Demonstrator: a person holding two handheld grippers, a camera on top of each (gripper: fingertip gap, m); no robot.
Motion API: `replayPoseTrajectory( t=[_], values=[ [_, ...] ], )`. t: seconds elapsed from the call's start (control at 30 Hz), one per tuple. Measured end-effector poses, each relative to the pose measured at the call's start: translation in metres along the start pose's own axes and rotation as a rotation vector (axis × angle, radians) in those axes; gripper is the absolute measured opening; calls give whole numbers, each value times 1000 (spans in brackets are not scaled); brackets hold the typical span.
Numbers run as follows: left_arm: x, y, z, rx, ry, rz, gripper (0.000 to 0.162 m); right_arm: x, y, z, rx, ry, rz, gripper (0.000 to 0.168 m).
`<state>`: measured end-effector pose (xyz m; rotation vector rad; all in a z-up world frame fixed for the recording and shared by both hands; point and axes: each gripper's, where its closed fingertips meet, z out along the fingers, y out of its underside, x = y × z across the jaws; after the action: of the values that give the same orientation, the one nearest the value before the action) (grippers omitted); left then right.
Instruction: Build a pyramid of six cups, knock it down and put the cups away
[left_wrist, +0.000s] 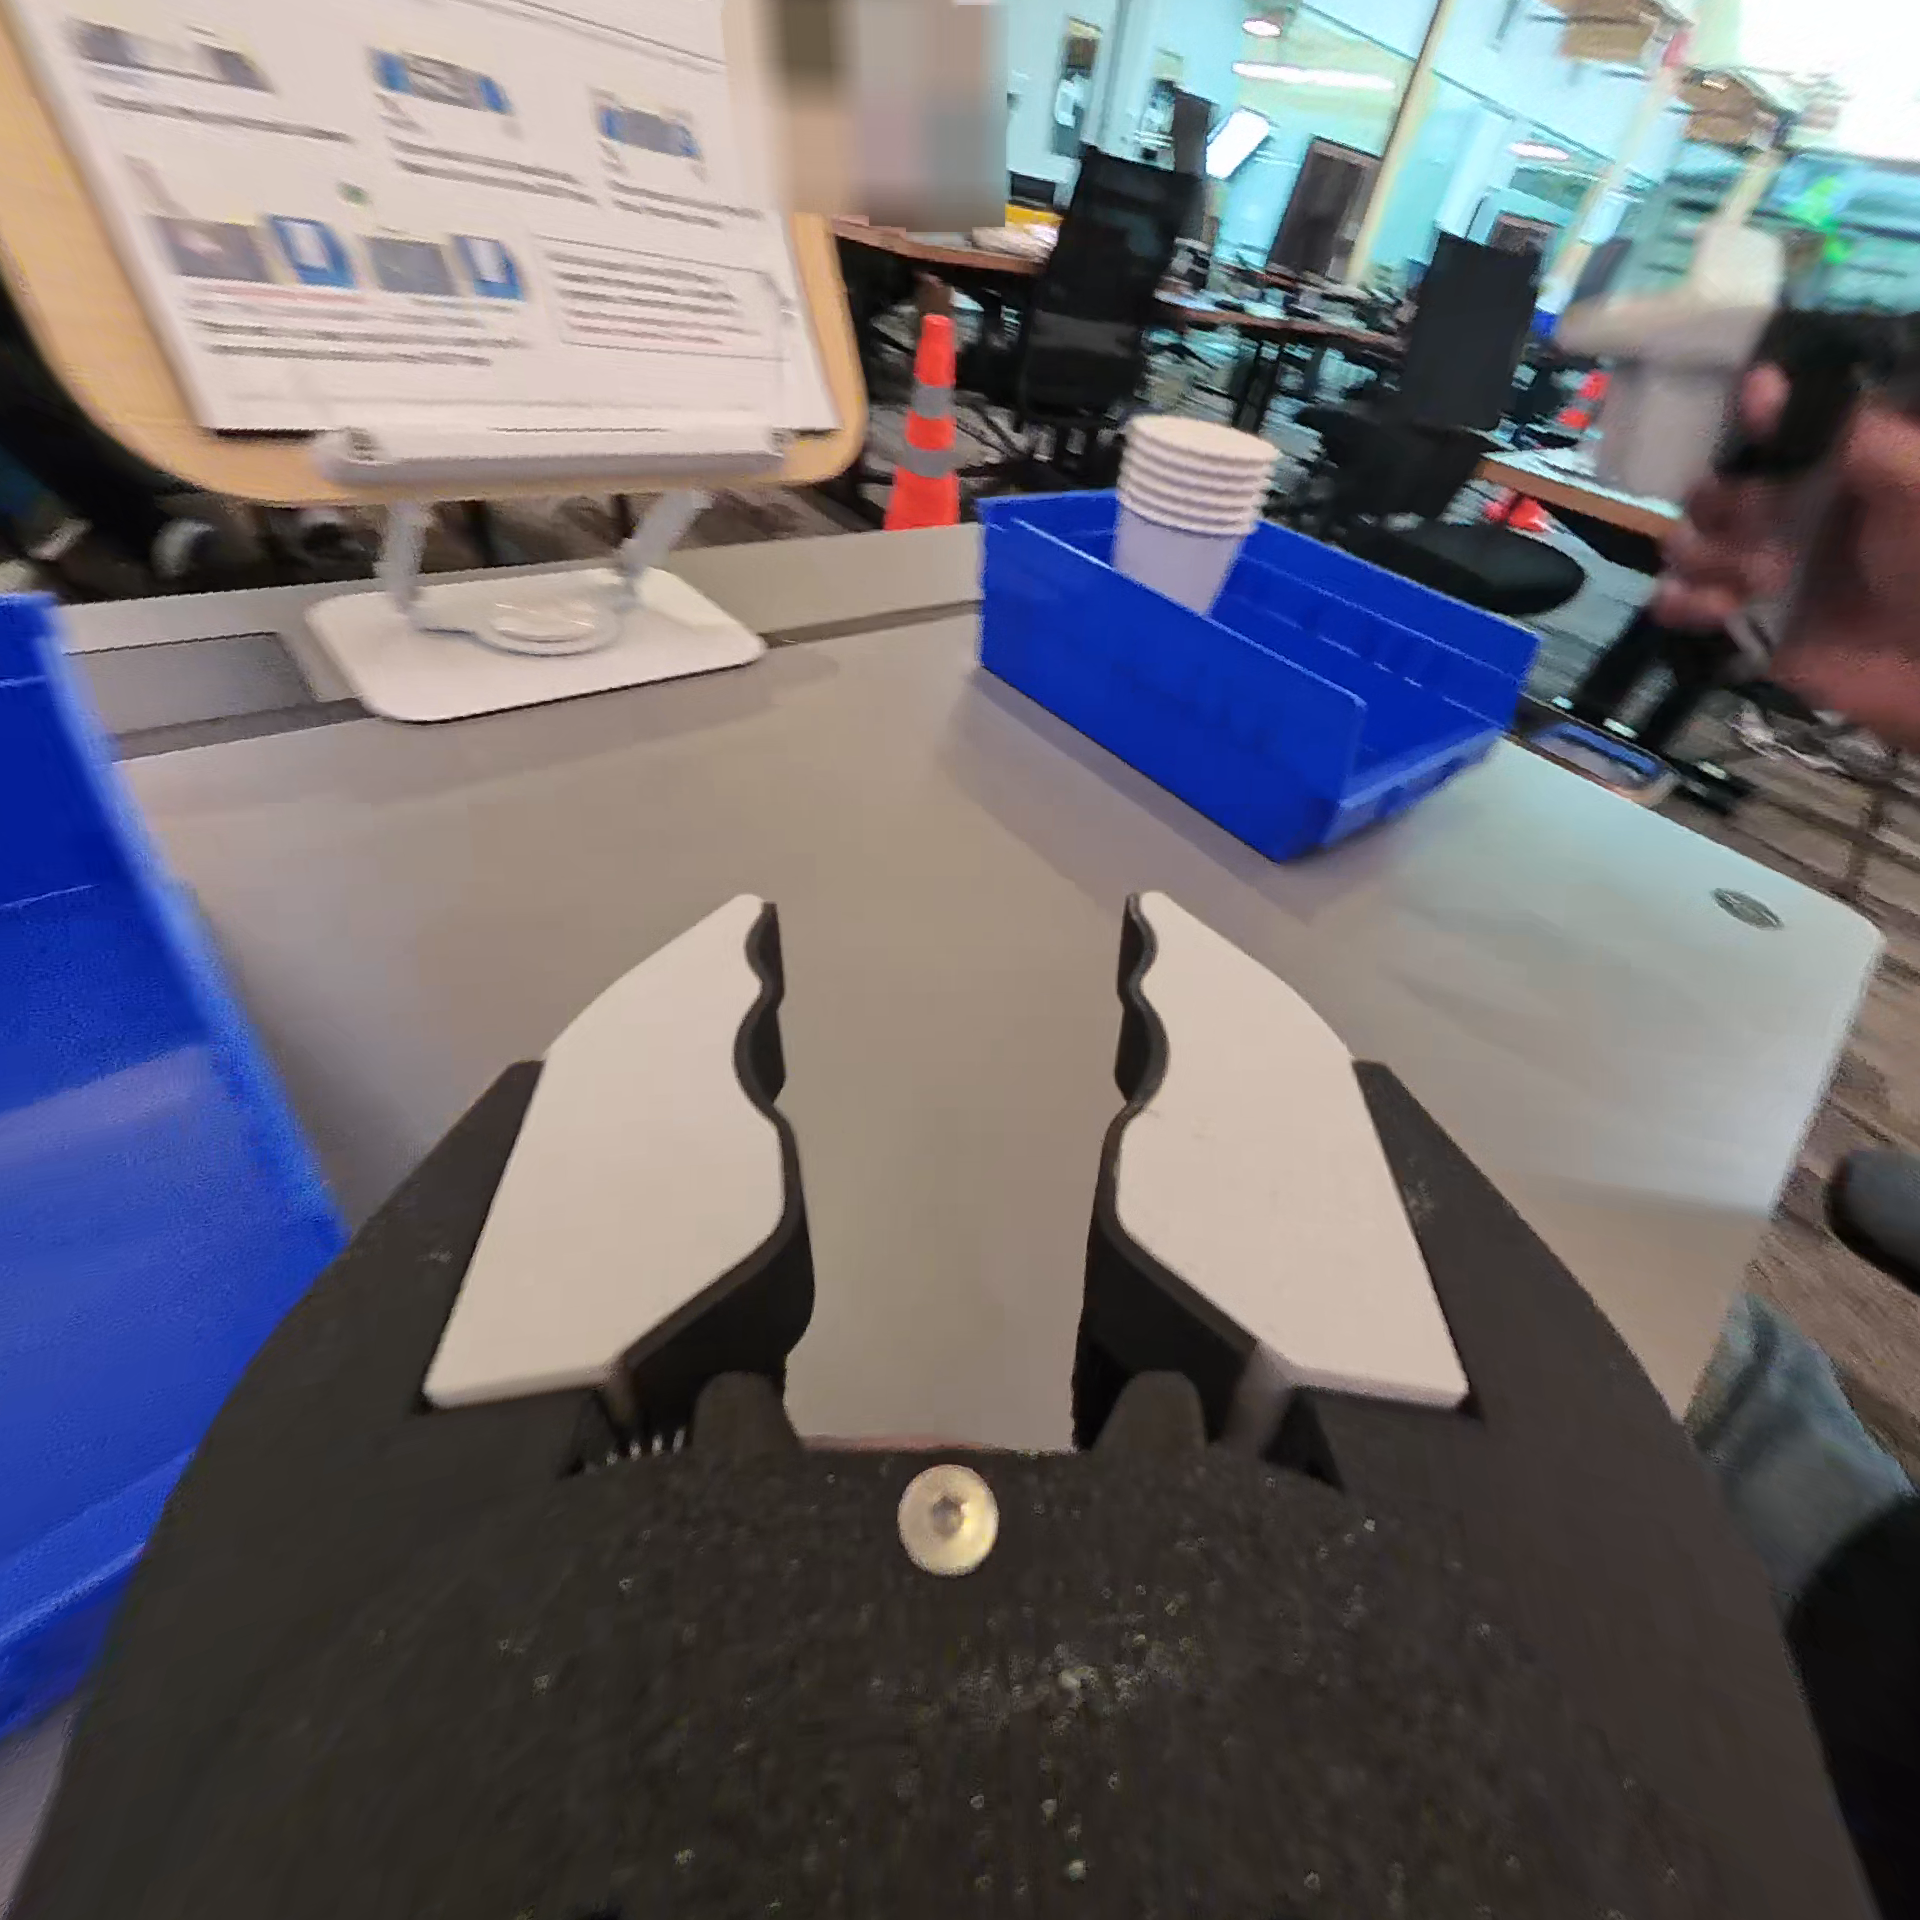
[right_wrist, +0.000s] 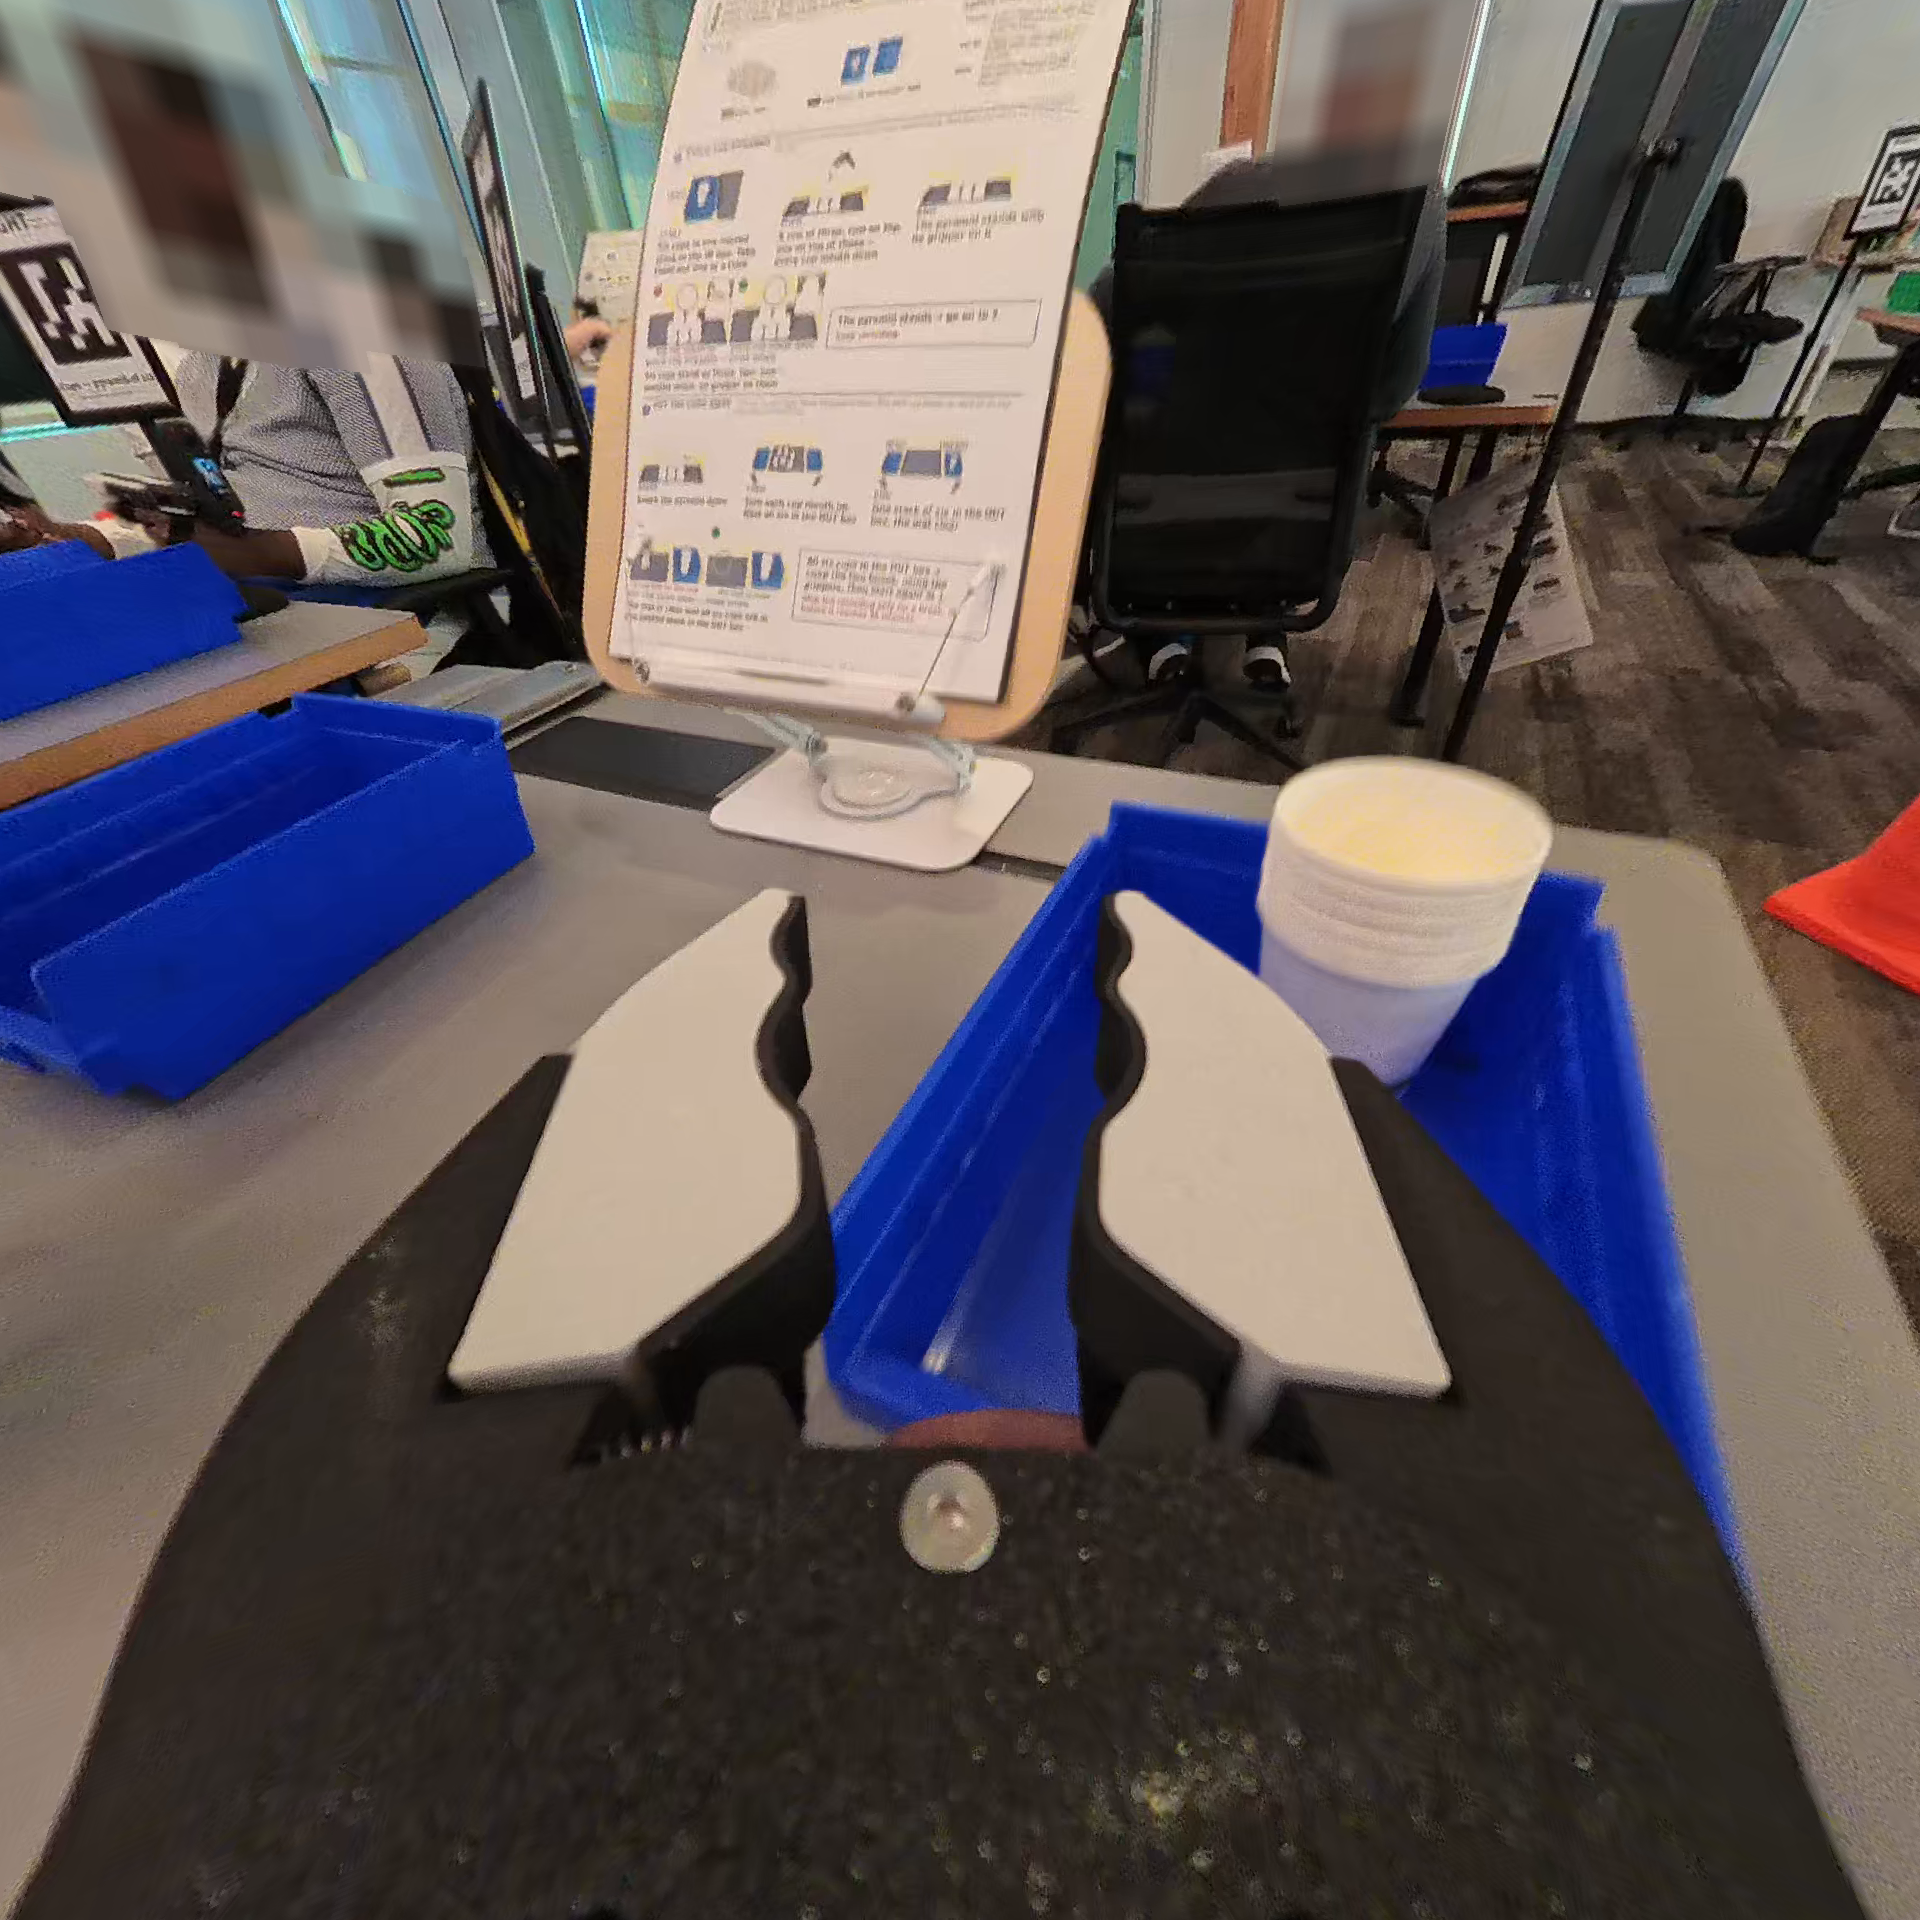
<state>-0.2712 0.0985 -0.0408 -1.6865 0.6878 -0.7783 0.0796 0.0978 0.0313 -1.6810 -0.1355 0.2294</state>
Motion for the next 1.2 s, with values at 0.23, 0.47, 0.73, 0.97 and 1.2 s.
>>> replayPoseTrajectory(
  t=[0.23,0.47,0.73,0.97,1.2],
  values=[
    [-81,24,-62,-37,-441,-101,60,-9,98,-30,-17,121,29,58],
    [-107,53,-79,-52,-522,-58,60,15,134,-24,-93,226,-95,59],
    [-118,55,-86,-39,-549,-77,62,32,140,-32,-98,287,-67,60],
    [-128,60,-91,-68,-591,-58,63,28,142,-31,-104,283,-87,57],
    [-129,62,-91,-77,-598,-65,65,30,142,-33,-104,287,-82,55]
  ],
)
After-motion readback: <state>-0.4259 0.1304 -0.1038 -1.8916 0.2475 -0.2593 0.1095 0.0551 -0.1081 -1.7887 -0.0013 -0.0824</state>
